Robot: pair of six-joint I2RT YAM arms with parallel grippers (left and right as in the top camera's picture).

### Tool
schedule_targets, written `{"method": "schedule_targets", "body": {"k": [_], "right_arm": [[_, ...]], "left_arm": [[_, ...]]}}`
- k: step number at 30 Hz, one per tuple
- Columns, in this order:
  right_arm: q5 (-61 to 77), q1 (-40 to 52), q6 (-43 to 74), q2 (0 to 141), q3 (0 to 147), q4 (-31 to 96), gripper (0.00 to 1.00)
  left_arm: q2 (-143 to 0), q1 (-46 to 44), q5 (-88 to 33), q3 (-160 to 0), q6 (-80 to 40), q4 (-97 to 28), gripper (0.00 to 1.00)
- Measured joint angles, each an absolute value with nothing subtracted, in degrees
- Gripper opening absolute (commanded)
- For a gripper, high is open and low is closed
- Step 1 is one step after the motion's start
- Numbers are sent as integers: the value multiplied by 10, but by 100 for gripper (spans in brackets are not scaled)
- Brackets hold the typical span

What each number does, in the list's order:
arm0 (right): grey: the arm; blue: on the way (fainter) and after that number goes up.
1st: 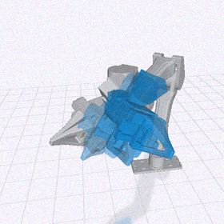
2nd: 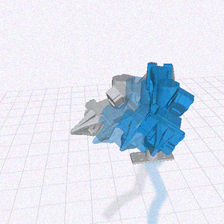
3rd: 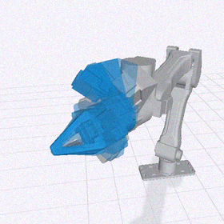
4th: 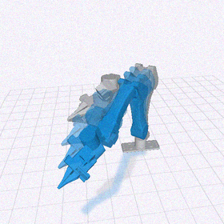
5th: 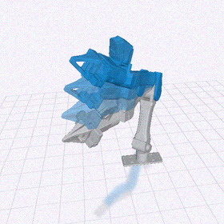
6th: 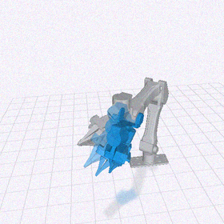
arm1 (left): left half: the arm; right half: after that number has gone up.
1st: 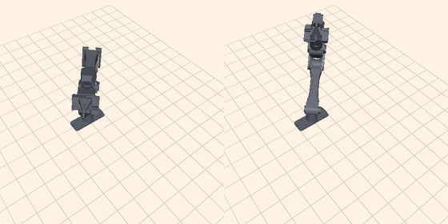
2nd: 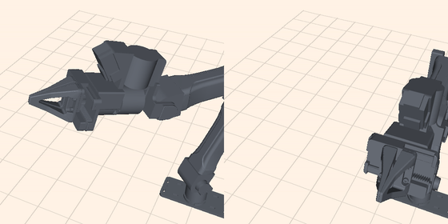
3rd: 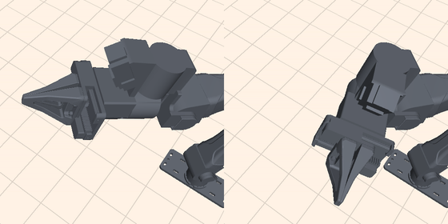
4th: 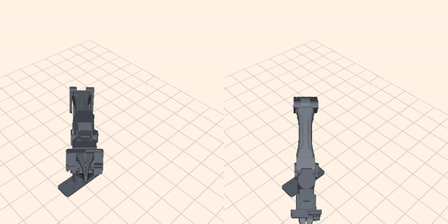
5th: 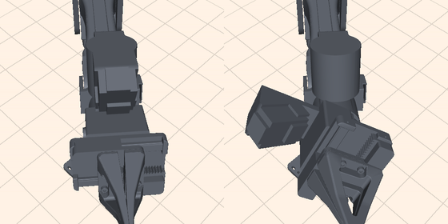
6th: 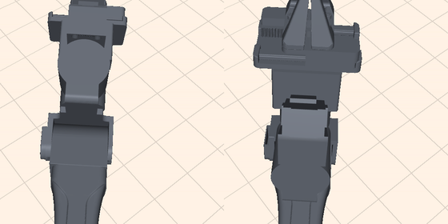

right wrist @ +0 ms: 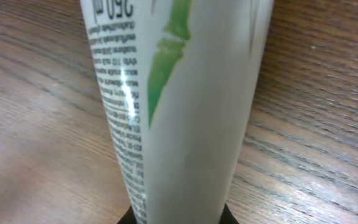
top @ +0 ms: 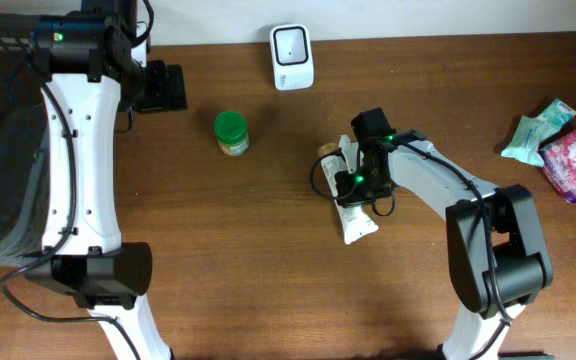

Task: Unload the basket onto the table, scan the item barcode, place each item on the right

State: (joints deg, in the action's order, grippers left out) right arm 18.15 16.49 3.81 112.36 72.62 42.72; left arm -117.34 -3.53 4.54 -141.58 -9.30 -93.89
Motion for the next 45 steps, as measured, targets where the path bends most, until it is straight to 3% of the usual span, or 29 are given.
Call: {"method": "schedule_targets", "body": {"k": [14, 21, 45], "right_arm": [[458, 157, 39, 1115, 966, 440, 4], [675, 84, 66, 1099, 987, 417, 4], [693, 109, 73, 1099, 987, 417, 4]], "left_arm": [[-1173, -35, 45, -1416, -93, -939, 99], [-1173, -35, 45, -1416, -93, -939, 99], [-1173, -35, 45, -1416, -93, -939, 99]]}}
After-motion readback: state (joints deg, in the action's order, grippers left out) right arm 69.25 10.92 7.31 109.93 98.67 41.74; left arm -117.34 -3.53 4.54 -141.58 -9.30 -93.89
